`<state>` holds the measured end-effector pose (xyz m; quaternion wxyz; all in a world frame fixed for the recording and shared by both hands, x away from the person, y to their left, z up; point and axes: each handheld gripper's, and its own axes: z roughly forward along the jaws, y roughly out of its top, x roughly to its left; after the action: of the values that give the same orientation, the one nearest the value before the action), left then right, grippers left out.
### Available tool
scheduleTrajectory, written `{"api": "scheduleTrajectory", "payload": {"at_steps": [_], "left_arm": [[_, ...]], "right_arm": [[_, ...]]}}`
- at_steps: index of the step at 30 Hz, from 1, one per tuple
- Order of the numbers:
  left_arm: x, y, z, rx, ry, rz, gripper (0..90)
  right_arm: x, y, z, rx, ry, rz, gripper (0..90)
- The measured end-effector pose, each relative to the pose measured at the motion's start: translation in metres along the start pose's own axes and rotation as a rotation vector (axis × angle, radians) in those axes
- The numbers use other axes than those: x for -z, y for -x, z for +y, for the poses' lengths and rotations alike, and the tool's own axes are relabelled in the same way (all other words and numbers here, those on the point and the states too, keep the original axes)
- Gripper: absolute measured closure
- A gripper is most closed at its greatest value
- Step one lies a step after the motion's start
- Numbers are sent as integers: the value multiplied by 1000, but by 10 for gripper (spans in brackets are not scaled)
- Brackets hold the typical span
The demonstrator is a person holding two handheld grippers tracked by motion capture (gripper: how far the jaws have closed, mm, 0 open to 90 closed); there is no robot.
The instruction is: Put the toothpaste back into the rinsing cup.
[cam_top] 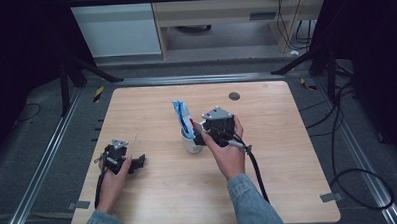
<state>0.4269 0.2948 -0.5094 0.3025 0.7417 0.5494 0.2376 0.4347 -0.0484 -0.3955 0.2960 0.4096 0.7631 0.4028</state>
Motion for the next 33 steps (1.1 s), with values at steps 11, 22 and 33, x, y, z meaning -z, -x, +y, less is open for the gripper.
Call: {"api": "scheduleTrajectory", "payload": {"at_steps": [11, 22, 33], "left_arm": [[0, 0, 0, 1, 1, 0, 0], [0, 0, 0, 1, 2, 0, 0], [0, 0, 0, 1, 2, 0, 0]], "right_arm": [[21, 31, -19, 21, 11, -60, 86], [44, 75, -61, -26, -42, -67, 141], [57, 101, -93, -84, -76, -92, 130]]}}
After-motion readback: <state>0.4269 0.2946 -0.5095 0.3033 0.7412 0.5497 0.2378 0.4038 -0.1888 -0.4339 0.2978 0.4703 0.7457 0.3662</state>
